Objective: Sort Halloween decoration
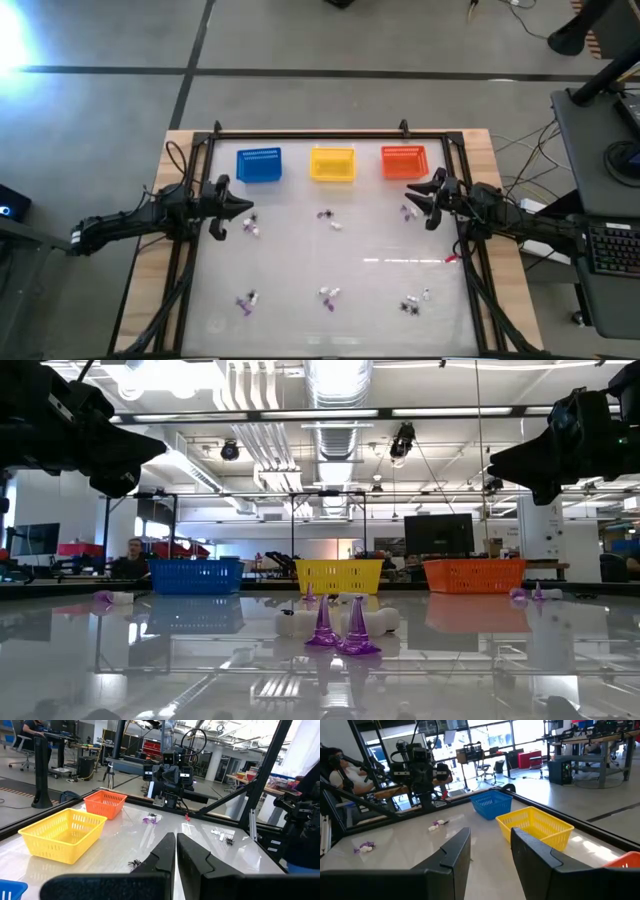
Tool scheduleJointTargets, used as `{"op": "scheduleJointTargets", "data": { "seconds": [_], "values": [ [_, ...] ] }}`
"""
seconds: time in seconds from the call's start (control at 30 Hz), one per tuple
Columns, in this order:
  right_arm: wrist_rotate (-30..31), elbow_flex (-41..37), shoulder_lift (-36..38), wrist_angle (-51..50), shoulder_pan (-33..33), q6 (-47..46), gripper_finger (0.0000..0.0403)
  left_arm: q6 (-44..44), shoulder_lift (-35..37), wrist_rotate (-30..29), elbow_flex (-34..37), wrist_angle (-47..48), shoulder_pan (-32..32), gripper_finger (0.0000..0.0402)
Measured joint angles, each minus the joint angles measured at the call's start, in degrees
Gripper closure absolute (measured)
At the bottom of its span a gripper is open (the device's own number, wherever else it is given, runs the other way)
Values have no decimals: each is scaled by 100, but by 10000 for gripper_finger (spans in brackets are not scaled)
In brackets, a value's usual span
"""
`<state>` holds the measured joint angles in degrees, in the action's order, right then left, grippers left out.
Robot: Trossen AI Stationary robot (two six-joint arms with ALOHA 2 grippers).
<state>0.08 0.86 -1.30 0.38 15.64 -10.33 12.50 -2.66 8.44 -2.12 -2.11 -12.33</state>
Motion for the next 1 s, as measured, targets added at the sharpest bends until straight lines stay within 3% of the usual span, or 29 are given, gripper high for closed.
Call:
{"op": "scheduleJointTargets", "data": {
  "seconds": [0.6, 1.0],
  "values": [
    [44, 0, -33, 290, 0, 329, 271, -1, 0, 0, -1, -1, -1, 402],
    [53, 0, -31, 291, 0, -1599, 271, -1, 0, -55, 1, -4, 1, 402]
  ]
}}
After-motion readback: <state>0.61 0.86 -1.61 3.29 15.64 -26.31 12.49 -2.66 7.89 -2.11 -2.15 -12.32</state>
